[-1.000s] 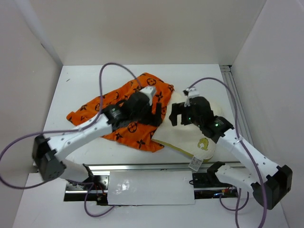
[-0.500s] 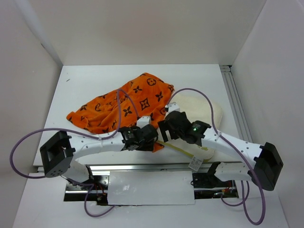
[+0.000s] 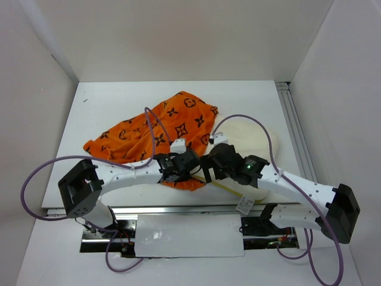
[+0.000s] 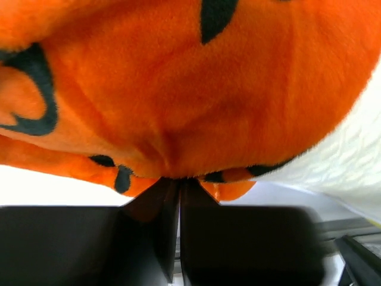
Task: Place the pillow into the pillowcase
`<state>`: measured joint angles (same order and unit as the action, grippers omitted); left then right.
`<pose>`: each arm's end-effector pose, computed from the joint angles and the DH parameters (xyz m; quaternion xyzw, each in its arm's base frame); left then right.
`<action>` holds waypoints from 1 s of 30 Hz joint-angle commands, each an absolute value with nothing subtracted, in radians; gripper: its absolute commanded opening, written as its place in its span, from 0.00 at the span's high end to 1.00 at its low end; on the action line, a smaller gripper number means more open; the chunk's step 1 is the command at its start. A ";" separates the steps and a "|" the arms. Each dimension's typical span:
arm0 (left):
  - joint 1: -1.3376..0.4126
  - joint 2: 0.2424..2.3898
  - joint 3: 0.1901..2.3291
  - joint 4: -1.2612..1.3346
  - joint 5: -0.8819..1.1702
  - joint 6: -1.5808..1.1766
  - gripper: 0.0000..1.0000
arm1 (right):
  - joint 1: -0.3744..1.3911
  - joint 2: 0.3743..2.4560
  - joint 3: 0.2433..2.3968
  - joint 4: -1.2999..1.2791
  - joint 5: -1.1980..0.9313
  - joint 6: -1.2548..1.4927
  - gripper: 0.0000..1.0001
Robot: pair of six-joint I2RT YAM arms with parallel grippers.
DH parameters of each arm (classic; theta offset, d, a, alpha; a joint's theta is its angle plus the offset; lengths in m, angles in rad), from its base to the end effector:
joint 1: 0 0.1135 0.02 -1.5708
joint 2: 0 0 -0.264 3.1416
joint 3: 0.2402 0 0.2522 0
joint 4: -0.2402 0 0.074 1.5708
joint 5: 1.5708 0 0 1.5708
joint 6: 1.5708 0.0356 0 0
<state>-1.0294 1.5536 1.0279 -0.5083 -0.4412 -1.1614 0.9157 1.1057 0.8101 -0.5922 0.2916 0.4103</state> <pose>0.1737 -0.2593 0.2152 -0.1199 0.9350 -0.1335 0.3060 0.1431 0.1695 0.2516 -0.1860 0.9148 0.0960 0.3454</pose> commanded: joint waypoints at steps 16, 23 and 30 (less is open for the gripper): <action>-1.054 1.339 0.959 -0.447 -0.594 -1.083 1.00 | 0.865 1.182 0.730 -0.257 0.278 0.373 1.00; -1.146 1.295 1.071 -0.282 -0.468 -0.790 1.00 | 0.865 1.115 0.868 0.044 0.077 0.339 1.00; -1.158 1.215 1.071 -0.124 -0.194 -0.736 1.00 | 0.845 1.089 0.791 0.420 0.066 0.475 1.00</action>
<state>-1.1324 1.2644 1.0275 -0.3260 -0.4232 -0.7799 0.8490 1.1416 0.8055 -0.0135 0.1043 0.3851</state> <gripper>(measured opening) 0.027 0.020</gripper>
